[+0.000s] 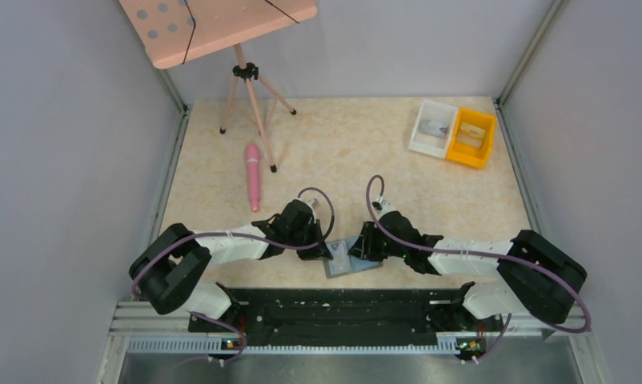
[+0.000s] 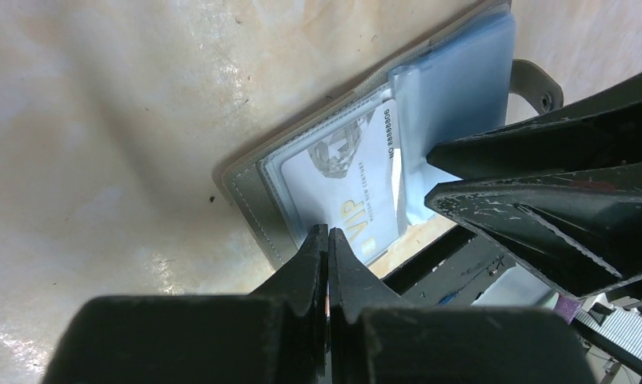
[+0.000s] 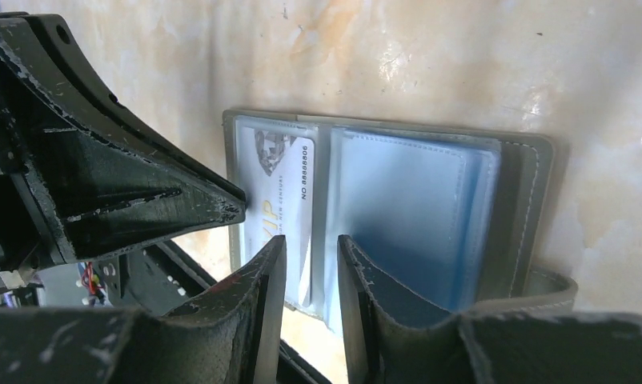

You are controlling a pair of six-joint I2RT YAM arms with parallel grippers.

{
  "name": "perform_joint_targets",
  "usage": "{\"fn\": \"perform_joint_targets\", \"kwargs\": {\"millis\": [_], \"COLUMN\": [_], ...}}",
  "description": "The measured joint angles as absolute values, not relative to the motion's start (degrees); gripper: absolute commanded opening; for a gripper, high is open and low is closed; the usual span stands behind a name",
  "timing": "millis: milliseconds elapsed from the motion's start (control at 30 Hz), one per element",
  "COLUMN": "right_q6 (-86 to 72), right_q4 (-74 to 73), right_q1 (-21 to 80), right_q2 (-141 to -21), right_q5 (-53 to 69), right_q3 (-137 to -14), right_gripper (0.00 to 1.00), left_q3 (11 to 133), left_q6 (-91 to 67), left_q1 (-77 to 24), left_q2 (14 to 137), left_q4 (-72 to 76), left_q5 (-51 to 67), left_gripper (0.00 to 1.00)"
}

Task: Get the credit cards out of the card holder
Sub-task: Remove the credit card from the card holder.

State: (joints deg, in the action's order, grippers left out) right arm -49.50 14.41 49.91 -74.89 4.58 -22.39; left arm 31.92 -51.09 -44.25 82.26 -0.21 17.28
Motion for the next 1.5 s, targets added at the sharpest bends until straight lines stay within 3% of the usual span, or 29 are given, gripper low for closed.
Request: {"fn": "perform_joint_targets", "kwargs": {"millis": [1500], "right_q6": [-50.1], "right_q4": [26.5], "right_q1": [45.8], "right_q2": [-81.9], "right_q5": [19.1], "right_q3": [-20.1], "right_gripper": [0.26], "left_q3": [29.2], "left_q6": [-54.7], "left_q1": [-44.4], "left_q2": [81.5], "left_q4": [3.3], "left_q5": [19.1], "left_gripper": [0.0]}}
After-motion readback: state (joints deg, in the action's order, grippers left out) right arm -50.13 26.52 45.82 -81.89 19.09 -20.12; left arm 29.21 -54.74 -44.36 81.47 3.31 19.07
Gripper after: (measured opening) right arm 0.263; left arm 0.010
